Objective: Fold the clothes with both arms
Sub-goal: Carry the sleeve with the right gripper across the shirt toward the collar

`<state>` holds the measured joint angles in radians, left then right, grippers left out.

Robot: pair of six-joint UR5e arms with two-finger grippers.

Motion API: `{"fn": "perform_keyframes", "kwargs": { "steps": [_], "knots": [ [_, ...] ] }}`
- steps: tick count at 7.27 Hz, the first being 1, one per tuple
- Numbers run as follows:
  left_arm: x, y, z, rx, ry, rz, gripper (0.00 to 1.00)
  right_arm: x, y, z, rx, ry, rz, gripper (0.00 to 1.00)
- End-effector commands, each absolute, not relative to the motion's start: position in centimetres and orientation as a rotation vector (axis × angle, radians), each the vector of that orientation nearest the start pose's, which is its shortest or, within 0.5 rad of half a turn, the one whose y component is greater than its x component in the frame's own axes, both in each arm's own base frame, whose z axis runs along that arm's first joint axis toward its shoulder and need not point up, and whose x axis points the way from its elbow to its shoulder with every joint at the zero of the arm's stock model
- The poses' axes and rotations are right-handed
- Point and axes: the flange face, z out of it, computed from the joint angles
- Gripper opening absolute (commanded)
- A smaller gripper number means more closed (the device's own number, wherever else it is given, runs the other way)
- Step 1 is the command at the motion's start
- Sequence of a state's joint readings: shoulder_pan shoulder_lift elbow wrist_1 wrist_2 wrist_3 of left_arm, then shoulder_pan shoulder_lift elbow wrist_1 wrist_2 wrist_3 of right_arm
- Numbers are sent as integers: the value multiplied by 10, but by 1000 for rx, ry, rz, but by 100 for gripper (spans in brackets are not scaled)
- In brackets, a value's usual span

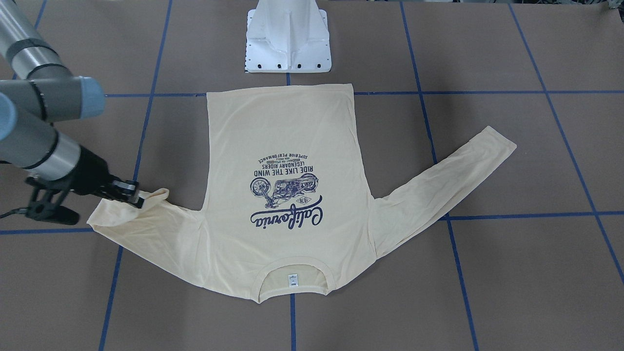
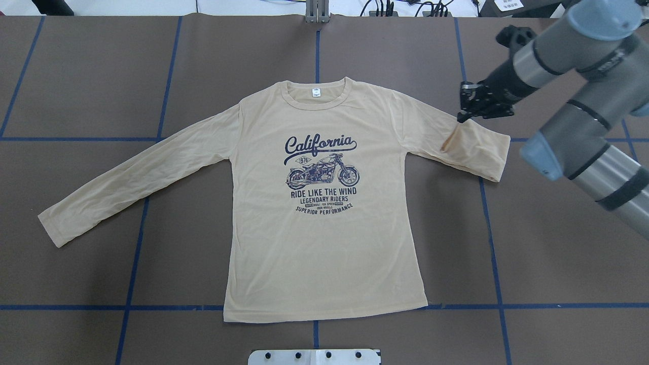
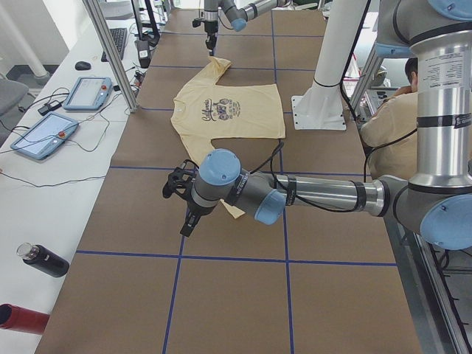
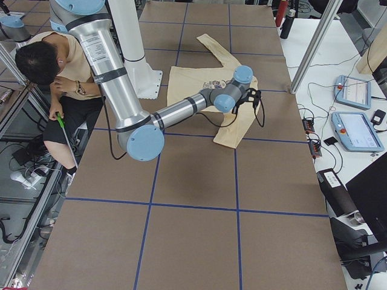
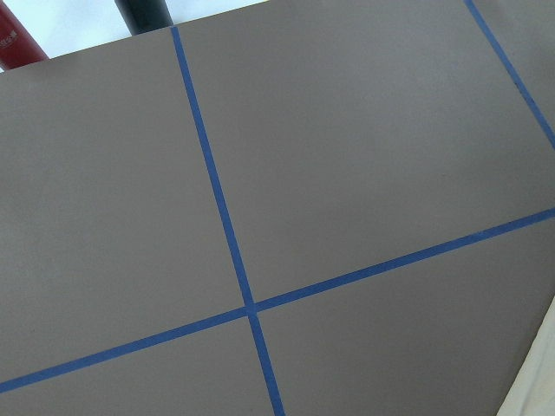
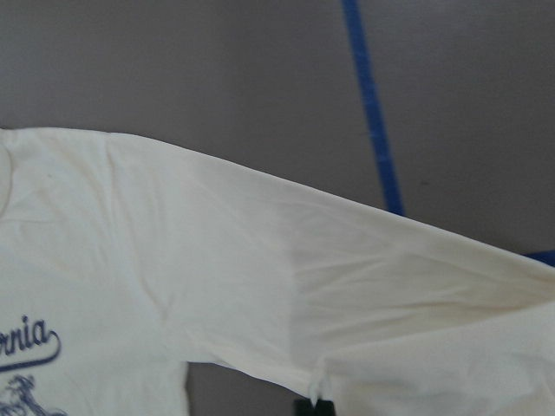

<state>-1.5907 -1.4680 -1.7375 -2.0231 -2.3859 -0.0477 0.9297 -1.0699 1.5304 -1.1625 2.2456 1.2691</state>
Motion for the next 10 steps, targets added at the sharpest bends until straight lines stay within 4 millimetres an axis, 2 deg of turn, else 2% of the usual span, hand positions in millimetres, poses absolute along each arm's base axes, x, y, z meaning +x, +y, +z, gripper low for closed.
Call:
{"fn": "perform_keyframes", "kwargs": {
  "steps": [1, 3, 4, 5, 6, 7, 8, 9, 10],
  "knots": [
    [-70, -467, 572, 488, 801, 153, 100, -460, -597, 206, 90, -1045, 370, 0],
    [-70, -467, 572, 488, 801, 153, 100, -471, -600, 153, 131, -1091, 352, 0],
    [-70, -467, 572, 488, 802, 153, 100, -485, -610, 112, 157, -1109, 345, 0],
    [-70, -467, 571, 491, 800, 156, 100, -537, -609, 74, 203, -1080, 347, 0],
    [-70, -467, 571, 491, 800, 156, 100, -580, -599, 51, 251, -1047, 359, 0],
    [-70, -468, 570, 494, 802, 157, 100, -601, -590, 39, 248, -1041, 343, 0],
    [-70, -467, 570, 500, 800, 159, 100, -627, -585, 49, 291, -1033, 347, 0],
    [-70, -467, 569, 510, 799, 164, 100, -651, -590, 37, 301, -1027, 347, 5],
    [-70, -467, 568, 514, 799, 166, 100, -665, -588, 24, 294, -1020, 340, 11]
  ]
}}
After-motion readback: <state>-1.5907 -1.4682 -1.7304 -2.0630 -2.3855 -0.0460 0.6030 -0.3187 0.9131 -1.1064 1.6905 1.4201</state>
